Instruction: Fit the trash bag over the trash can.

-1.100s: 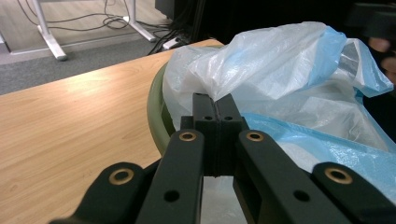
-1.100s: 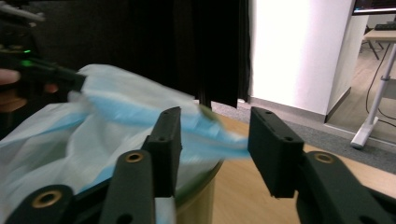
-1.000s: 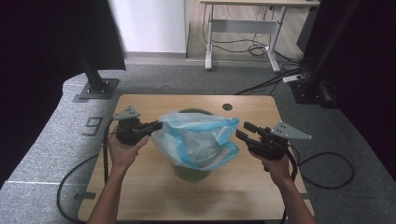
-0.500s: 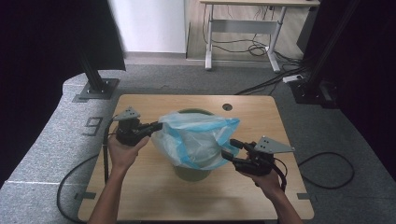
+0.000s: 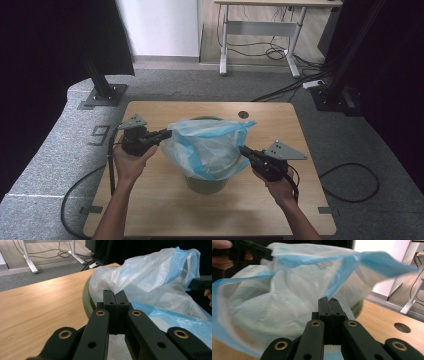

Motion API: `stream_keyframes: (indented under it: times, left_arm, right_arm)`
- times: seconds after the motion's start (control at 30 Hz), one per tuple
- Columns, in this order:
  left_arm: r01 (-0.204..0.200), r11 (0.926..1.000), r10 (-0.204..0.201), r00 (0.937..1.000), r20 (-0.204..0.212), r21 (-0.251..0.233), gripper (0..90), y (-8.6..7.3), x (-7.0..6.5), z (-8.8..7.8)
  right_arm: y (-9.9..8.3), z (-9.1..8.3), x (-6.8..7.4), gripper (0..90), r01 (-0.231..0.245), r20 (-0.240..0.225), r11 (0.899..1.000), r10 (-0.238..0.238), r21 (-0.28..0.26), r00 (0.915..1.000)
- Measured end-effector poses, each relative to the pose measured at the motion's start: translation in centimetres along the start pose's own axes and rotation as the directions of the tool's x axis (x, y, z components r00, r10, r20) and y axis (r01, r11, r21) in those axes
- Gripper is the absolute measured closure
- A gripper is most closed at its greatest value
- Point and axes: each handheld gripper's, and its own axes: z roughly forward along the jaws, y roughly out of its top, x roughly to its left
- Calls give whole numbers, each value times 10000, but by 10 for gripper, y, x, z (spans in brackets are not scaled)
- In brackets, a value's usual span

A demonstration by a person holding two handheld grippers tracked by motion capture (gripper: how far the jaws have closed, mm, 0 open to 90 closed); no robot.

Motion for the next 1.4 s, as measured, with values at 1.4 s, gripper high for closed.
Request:
stream_keyframes:
  times: [1.4]
  left_arm:
    - [2563,9572,-2658,9623,579,1345,899,-44,68,35]
  right_arm:
    - [-44,78,-71,890,-1964,44,9404,2032,2775,9791]
